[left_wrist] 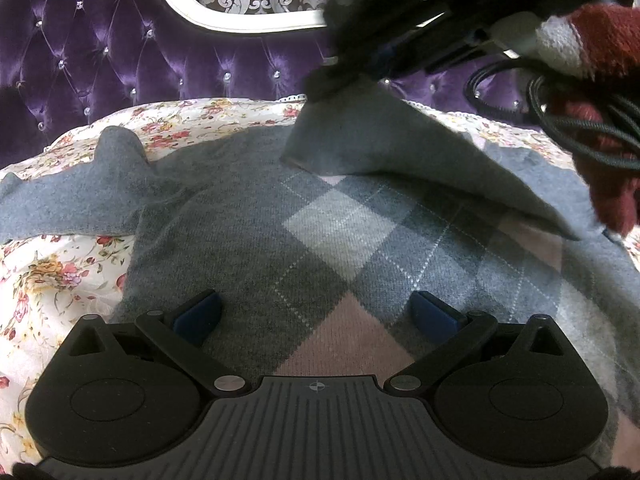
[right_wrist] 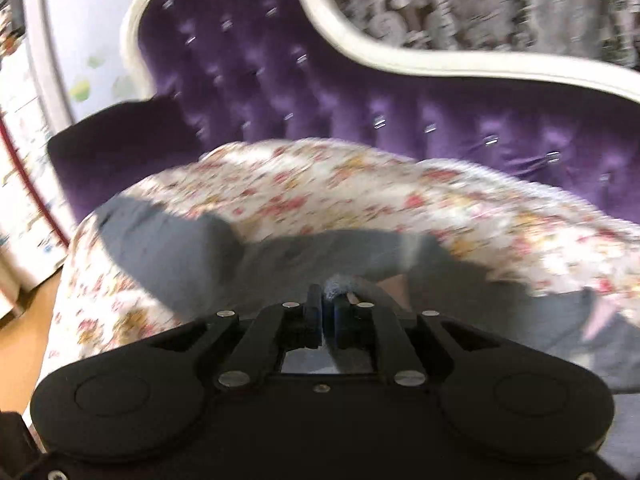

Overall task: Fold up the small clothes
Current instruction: 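Lift the sleeve with the right gripper and lay it across the sweater body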

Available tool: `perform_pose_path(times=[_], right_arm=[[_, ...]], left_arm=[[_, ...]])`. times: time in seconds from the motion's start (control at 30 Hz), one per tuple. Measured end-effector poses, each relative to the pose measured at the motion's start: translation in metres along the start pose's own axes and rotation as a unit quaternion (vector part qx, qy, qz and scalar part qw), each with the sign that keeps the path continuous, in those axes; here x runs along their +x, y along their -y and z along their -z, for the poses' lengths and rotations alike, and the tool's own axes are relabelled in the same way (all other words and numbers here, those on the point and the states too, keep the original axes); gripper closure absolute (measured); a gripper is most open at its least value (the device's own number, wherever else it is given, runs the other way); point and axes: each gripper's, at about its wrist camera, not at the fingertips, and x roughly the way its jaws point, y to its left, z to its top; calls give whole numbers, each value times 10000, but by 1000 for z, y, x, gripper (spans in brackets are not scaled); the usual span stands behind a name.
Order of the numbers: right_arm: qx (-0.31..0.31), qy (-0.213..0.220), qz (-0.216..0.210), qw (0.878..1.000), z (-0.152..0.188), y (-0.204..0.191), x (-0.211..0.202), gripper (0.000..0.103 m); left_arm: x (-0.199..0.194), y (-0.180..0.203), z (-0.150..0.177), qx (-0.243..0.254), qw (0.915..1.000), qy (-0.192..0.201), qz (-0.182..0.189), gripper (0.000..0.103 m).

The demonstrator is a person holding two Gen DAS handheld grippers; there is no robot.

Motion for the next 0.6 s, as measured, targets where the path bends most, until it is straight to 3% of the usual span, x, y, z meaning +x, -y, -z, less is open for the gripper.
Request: perform_pose_path(times=[0.1, 0.27, 0.4, 0.6], right_arm=[[17, 127, -258, 9996, 7, -4, -10, 33], [223, 671, -161, 9974, 13, 10, -47, 29], [590, 911, 241, 9938, 31, 35, -77, 29], [1561, 1272, 891, 9755, 78, 75, -125, 28]], left_arm=[[0, 0, 0, -4, 10000, 0, 3, 0], [0, 0, 0, -1, 10000, -4, 1, 0], [0, 0, 0, 5, 10000, -7, -6, 0], [1, 0, -4, 8, 9999, -124, 10, 0]])
